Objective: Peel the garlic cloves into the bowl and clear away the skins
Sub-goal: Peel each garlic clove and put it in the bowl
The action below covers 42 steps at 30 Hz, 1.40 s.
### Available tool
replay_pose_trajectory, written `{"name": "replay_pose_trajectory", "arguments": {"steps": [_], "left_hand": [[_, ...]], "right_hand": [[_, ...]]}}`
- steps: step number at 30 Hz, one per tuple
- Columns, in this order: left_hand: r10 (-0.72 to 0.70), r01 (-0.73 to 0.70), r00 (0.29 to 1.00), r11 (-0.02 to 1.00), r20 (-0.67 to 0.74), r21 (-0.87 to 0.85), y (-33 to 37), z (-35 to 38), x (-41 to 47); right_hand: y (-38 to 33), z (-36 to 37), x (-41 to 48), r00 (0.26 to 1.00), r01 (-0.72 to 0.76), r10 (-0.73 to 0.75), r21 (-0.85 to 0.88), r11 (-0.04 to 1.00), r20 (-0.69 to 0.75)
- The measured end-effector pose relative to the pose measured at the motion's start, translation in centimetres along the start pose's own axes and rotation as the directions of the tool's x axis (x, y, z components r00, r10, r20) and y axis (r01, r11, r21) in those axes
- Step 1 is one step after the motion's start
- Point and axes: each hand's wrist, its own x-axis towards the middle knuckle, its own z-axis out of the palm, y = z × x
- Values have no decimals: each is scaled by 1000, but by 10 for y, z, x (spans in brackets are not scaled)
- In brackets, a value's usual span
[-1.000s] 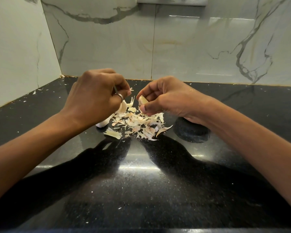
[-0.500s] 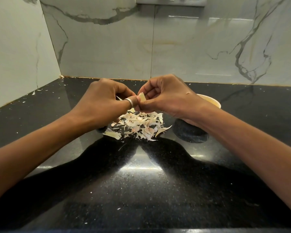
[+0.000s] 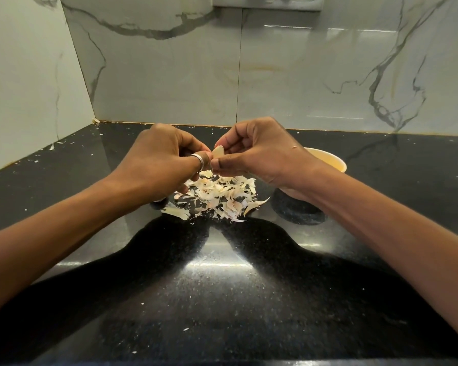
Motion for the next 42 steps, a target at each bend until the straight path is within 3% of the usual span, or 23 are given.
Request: {"name": "replay_pose_trajectory", "arguments": {"steps": [12, 26, 42], "left_hand": [[-85, 98, 994, 969, 68, -225, 11, -2, -3], [-85, 91, 995, 987, 51, -131, 5, 0, -1], [-15, 22, 998, 991, 54, -135, 0, 2, -1]], "right_hand": [[-2, -7, 2, 998, 62, -61, 39, 997, -26], [0, -4, 0, 997, 83, -82, 15, 996, -11], [0, -3, -1, 997, 75, -76, 57, 996, 10]]}}
